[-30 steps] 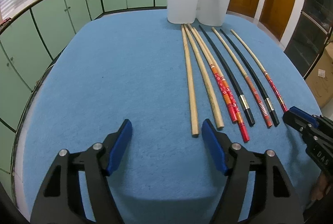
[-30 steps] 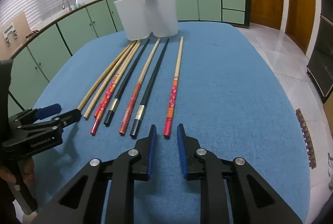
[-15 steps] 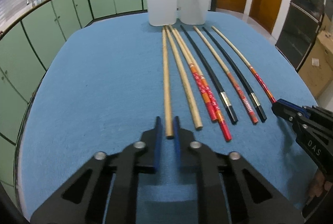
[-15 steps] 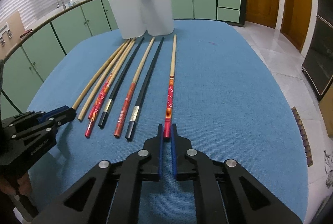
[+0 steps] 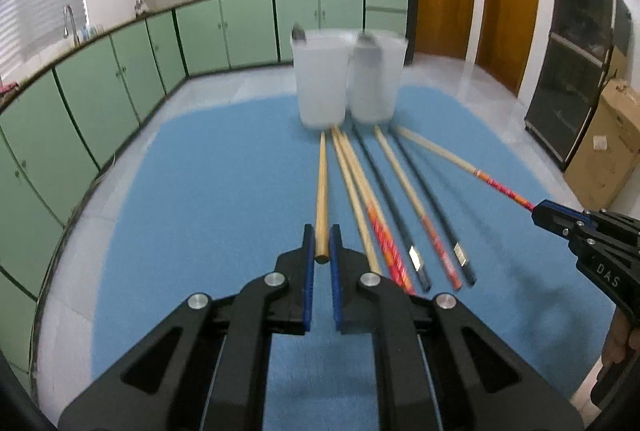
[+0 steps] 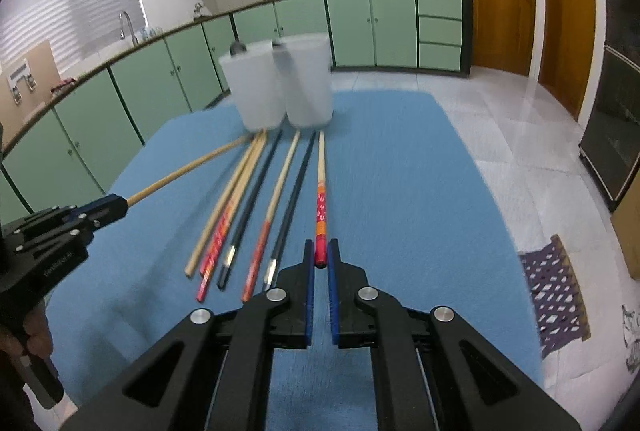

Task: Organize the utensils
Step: 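Grasp a wooden chopstick with the left tool while the right tool grasps a red chopstick, then insert the wooden chopstick into the holder with the left tool while the right inserts the red one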

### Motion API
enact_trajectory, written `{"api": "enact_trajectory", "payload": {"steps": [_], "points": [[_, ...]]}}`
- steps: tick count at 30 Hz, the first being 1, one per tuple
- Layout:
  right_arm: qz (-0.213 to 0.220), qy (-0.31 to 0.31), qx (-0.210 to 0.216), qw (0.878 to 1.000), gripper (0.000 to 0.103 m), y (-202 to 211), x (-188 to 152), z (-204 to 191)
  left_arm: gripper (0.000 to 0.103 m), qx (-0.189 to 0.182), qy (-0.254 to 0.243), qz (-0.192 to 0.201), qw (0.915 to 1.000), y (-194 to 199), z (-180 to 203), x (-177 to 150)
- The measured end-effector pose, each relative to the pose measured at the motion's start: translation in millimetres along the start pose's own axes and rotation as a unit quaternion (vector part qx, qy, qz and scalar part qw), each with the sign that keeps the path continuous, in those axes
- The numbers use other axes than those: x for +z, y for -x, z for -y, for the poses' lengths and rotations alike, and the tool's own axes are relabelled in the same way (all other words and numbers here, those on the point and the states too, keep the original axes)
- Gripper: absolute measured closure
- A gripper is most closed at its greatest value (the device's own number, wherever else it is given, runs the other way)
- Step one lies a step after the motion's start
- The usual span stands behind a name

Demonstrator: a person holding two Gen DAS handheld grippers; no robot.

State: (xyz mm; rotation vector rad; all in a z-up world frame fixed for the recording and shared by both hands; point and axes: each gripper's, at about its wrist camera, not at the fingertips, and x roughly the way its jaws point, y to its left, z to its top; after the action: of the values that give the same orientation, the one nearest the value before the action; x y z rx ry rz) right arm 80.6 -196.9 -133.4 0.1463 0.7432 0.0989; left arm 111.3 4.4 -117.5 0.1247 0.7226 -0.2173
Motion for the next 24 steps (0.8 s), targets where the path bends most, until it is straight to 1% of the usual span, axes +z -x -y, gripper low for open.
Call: {"api": "enact_trajectory", "payload": {"steps": [6, 12, 15, 20, 24], "points": [[0.043, -0.001, 0.010, 0.999, 0.097, 30, 34, 6, 0.097, -0.017, 0.003, 0.049, 0.9986, 30, -7, 39], [0.074, -0.002, 0.033, 0.997, 0.097, 53, 74, 13, 0.097, -0.024, -0.002, 0.089, 0.9958, 44, -4, 77], [0.085, 0.010, 0.040, 0.996, 0.097, 60, 97, 14, 0.097, -0.023, -0.011, 0.099, 0.9947, 45, 0, 95], [0.071, 0.043, 0.042, 0.996, 0.097, 57, 125, 9, 0.097, -0.033, -0.022, 0.102, 0.9940, 45, 0, 117], [0.065, 0.065, 0.043, 0.995, 0.097, 55, 138, 5, 0.097, -0.043, -0.023, 0.101, 0.9937, 44, 0, 130]]}}
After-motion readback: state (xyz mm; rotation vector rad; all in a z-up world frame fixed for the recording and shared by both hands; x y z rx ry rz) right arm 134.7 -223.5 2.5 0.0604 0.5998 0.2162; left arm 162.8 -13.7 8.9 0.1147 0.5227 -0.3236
